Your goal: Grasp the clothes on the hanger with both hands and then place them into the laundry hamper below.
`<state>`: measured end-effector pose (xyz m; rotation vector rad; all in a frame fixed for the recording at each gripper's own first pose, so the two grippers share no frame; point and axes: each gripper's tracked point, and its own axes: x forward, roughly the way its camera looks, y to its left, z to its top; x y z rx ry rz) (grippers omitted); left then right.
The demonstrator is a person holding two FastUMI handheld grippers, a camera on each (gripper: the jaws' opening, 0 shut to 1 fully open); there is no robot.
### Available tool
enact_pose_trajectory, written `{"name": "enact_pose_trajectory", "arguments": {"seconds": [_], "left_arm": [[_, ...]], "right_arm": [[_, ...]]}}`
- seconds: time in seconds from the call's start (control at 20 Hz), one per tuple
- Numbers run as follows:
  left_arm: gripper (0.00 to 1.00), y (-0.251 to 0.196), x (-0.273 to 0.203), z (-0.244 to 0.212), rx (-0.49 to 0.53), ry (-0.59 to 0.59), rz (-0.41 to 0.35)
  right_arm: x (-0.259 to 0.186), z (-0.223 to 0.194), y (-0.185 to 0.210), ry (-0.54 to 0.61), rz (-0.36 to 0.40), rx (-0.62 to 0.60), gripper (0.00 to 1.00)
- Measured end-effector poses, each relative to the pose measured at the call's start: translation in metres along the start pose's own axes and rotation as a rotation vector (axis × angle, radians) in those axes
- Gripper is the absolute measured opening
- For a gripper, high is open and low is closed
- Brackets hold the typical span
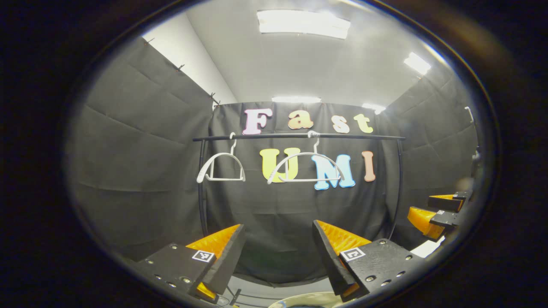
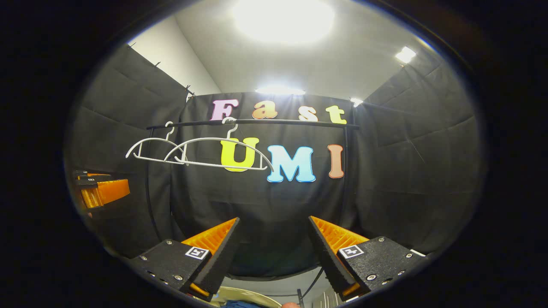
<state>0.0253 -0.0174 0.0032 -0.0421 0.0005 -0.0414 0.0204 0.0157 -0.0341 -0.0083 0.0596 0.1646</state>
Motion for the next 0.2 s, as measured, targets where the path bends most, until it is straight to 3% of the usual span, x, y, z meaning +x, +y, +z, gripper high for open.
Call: {"name": "enact_pose_trajectory", "arguments": {"seconds": [0.2], "left_arm": [[0.84,-0.0014,-0.0008,-0.0014,-0.006,-0.001,-0.002]], "right_arm": [[-0.0011,0.0051,-0.0023,-0.013,-0.007,0.008,0.94]]}}
